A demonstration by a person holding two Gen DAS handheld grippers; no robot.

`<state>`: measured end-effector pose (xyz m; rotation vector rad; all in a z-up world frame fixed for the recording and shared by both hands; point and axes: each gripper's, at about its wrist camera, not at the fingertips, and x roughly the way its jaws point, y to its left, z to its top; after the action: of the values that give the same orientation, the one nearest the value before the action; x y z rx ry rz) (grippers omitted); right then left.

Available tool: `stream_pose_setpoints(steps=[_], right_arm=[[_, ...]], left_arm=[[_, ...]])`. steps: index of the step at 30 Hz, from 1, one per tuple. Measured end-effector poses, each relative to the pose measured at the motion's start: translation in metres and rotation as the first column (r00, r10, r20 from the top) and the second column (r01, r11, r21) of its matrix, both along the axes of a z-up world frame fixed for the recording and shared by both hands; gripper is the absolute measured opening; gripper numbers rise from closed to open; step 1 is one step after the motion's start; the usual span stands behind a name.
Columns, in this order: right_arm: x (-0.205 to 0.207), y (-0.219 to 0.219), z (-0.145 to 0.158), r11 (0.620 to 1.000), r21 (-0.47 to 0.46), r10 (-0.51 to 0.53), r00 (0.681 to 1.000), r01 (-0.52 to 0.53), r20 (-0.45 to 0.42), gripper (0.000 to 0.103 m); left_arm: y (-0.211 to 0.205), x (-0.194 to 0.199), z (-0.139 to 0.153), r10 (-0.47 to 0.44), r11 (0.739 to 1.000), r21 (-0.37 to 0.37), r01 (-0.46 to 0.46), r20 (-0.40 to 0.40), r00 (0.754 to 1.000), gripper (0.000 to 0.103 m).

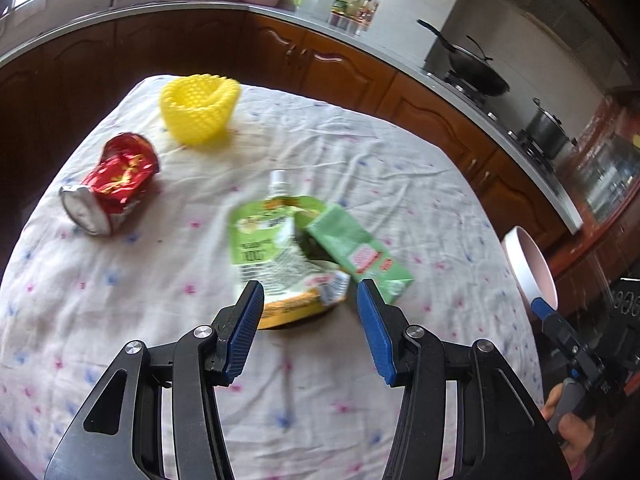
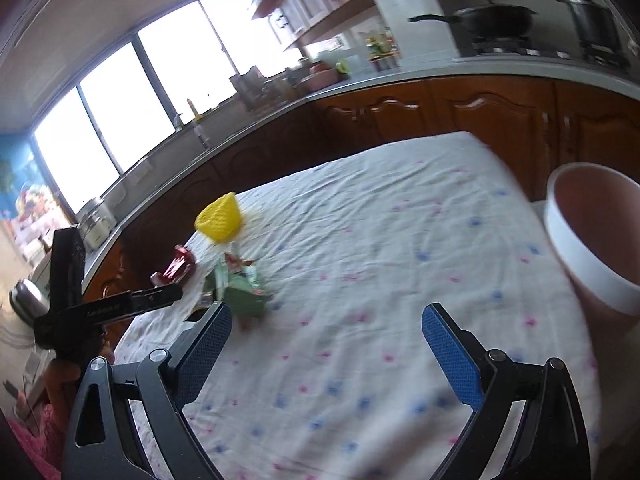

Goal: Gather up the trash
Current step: 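Grasp the green spout pouch with the left tool while the right tool grasps the green juice box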

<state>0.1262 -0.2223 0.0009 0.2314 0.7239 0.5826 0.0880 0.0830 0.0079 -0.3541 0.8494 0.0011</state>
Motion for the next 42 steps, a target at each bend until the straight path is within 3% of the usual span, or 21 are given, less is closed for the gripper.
stream_pose_setpoints(steps=[9,15,24,30,33,34,35,37,42], right_arm=[[-0.001,0.067,0.0,0.98,-0.127,0.167,0.983,-0.156,0.078,0.097],[0.002,0.11,-0.008,0.941,-0.235,0.273,0.956,-0.242,0.111,0.097],[0.02,0.151,-0.033,0.894,-0.32,0.348,0.936,-0.314,0.053,0.093],[0.031,0.161,-0.037,0.895,-0.339,0.327,0.943,-0.289,0.06,0.082],[0.039,0.162,-0.041,0.898,-0.339,0.312,0.949,-0.281,0.04,0.07],[0.041,0.161,-0.041,0.901,-0.328,0.311,0.95,-0.285,0.031,0.061],[0.043,0.158,-0.042,0.908,-0.306,0.305,0.952,-0.286,0.017,0.045],[0.051,0.144,-0.043,0.935,-0.237,0.268,0.963,-0.263,-0.013,0.036],[0.058,0.106,-0.038,0.974,-0.144,0.175,0.984,-0.177,-0.029,0.035]], left_arm=[[0.027,-0.001,-0.013,0.041,0.999,-0.007,-0.042,-0.037,0.998,0.051],[0.036,0.001,-0.017,0.048,0.999,-0.015,-0.049,-0.057,0.997,0.051],[0.039,0.01,-0.021,0.032,0.999,-0.03,-0.034,-0.075,0.997,0.051],[0.035,0.017,-0.022,0.015,1.0,-0.026,-0.018,-0.088,0.996,0.051],[0.034,0.018,-0.022,0.013,1.0,-0.023,-0.015,-0.09,0.996,0.051],[0.033,0.019,-0.021,0.011,1.0,-0.023,-0.013,-0.091,0.996,0.051],[0.032,0.021,-0.021,0.006,1.0,-0.023,-0.008,-0.092,0.996,0.051],[0.028,0.026,-0.021,-0.004,1.0,-0.018,0.003,-0.095,0.995,0.051],[0.014,0.045,-0.021,-0.045,0.999,-0.005,0.045,-0.109,0.993,0.051]])
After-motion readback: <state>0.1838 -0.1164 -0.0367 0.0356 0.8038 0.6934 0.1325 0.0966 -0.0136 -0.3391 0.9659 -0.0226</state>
